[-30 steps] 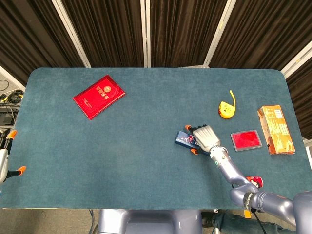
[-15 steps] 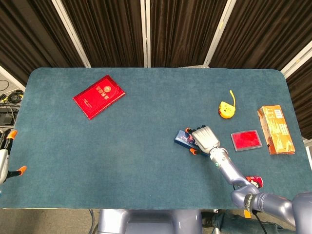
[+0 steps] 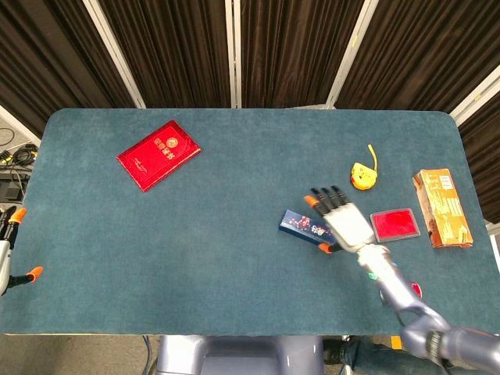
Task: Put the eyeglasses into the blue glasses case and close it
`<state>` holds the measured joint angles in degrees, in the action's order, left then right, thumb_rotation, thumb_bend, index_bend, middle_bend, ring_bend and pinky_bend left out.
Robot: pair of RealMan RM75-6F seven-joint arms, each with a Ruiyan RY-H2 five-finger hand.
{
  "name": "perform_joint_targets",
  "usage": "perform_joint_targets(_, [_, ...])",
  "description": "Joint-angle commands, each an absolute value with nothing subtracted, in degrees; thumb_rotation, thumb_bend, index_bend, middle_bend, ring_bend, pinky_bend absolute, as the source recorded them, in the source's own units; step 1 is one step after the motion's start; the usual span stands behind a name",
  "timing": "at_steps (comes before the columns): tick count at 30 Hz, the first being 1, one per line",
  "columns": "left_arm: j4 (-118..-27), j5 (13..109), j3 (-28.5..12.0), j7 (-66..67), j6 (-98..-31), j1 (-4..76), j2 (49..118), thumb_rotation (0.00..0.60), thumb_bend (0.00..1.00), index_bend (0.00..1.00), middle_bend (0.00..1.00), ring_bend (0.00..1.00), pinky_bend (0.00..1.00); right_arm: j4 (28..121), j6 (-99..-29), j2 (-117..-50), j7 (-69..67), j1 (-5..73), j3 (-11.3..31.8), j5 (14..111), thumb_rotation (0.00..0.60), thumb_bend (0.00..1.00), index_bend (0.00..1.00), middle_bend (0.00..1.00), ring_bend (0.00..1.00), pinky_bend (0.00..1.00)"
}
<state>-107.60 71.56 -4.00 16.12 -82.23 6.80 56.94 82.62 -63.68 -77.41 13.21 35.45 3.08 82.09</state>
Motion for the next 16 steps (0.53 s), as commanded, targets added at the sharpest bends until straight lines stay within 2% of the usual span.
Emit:
perform_joint_targets(1, [-108.37,73.43,-3.53,15.03,-83.32,6.11,56.21,0.6,0.0,0.0,0.0,0.0,0.0,85.36,-73.91,-70.56,10.19,29.46,0.7,88.45,0.6,0.0,0.0,0.0,0.0,0.0])
perform_joint_targets(6, [-108.66,77.72,-2.8,13.38,-86.34,4.71,55.91,0.6,0.0,0.0,0.0,0.0,0.0,84.54,-84.93,-66.32,5.76,22.4,-0.14,90.58,0.6,0.0,0.0,0.0,0.0,0.0])
perform_joint_targets(12, [-108.63,81.66,-2.02,11.82,-89.23,3.23,55.93,0.6,0.0,0.0,0.0,0.0,0.0,82.98,-91.79,-65.68,7.29,17.0,0.56,89.35,0.6,0.0,0.0,0.0,0.0,0.0])
perform_joint_targets(16, [-107.87,83.32,-1.92,11.45,-90.75,2.62,56.4,0.6,0.0,0.0,0.0,0.0,0.0,83.69,-93.25,-65.51,8.3,14.53,0.4,88.01,0.6,0.0,0.0,0.0,0.0,0.0])
